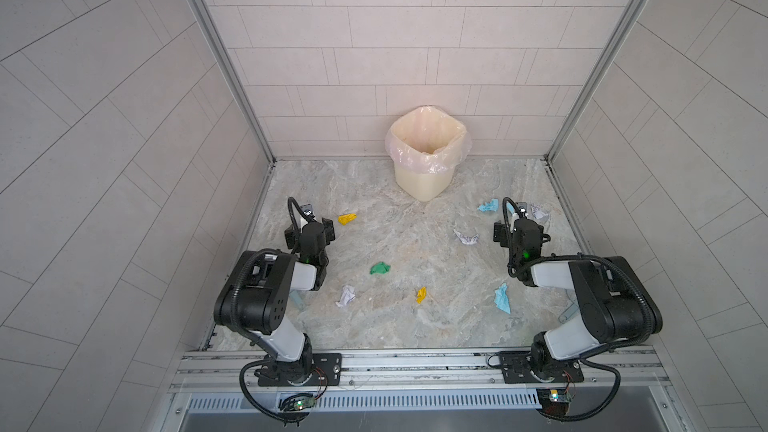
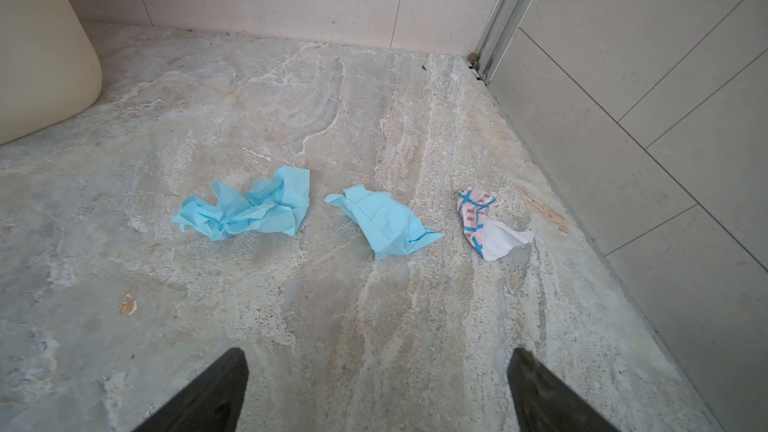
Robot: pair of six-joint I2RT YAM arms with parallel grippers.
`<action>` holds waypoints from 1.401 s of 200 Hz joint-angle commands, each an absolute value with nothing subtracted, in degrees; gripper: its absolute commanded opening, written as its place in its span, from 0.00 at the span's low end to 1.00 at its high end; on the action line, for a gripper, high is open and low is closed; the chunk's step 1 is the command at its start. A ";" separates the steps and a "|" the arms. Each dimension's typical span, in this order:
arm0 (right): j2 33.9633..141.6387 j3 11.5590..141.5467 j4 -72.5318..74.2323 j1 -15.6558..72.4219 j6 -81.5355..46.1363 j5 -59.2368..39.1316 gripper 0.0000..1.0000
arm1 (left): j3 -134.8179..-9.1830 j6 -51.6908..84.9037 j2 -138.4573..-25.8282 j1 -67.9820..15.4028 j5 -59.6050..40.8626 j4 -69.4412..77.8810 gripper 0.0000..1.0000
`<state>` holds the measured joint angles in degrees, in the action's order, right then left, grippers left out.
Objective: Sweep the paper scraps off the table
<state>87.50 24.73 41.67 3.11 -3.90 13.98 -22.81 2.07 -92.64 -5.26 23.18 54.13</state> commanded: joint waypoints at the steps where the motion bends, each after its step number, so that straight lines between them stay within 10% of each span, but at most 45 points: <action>1: 86.40 24.86 41.04 3.38 -4.04 14.79 1.00 | -22.42 2.40 -91.57 -5.10 23.46 54.76 1.00; 147: 84.72 25.89 39.50 3.42 -2.54 14.31 0.99 | -22.22 2.22 -91.27 -5.21 23.46 55.21 1.00; 198: 79.73 50.92 3.03 3.50 -7.77 7.23 1.00 | -31.79 0.15 -75.02 -7.89 20.99 26.15 1.00; 280: 107.54 109.73 -22.58 3.59 -20.08 -16.10 0.99 | -47.92 10.69 -71.08 -13.35 16.22 -0.28 1.00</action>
<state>100.68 98.30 -12.56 3.38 -14.90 -6.61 -44.99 6.04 -71.53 -11.88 18.11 9.58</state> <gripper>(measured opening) 0.995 0.998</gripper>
